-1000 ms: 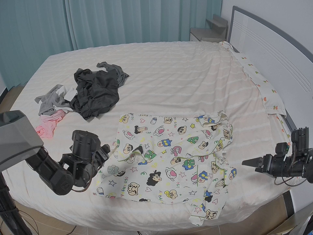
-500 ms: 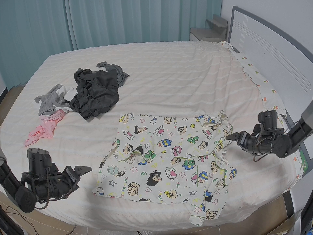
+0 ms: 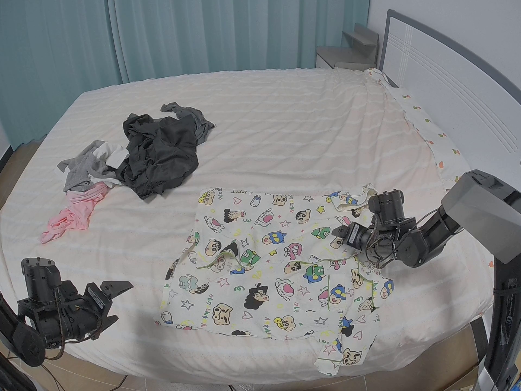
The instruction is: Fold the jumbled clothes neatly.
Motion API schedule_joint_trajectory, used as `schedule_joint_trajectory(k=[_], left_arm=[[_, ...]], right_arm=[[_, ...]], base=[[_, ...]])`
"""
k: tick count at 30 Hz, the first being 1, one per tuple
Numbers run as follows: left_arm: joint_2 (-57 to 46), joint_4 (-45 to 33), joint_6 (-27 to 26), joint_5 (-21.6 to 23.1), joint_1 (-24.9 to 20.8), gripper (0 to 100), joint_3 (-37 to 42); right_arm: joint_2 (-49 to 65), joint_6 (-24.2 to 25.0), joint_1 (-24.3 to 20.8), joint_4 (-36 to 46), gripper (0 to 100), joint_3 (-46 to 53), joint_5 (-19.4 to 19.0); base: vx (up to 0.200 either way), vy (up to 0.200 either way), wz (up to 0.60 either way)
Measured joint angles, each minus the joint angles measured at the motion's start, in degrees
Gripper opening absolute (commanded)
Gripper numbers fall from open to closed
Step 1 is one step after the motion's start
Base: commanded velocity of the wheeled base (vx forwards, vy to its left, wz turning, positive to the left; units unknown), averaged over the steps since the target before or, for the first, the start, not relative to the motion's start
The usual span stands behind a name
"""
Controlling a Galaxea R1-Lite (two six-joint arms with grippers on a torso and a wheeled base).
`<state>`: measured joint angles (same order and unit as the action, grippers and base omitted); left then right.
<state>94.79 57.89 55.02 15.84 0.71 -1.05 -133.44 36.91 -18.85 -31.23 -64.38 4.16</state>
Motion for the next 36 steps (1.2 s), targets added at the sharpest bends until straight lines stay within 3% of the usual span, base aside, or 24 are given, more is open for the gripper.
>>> schedule_joint_trajectory(k=[10, 23, 36], left_arm=[[0.1, 0.0, 0.1, 0.0, 0.1, 100, 0.0], [0.9, 0.0, 0.1, 0.0, 0.1, 100, 0.0], [1.8, 0.0, 0.2, 0.0, 0.1, 100, 0.0]], right_arm=[[2.3, 1.1, -0.5, -0.4, 100, 2.7, 2.0], [4.8, 0.7, 2.7, -0.7, 100, 8.0, 2.3], [1.1, 0.8, -4.1, -0.5, 100, 1.5, 2.5]], base=[[0.0, 0.0, 0.0], [0.0, 0.0, 0.0], [0.0, 0.0, 0.0]])
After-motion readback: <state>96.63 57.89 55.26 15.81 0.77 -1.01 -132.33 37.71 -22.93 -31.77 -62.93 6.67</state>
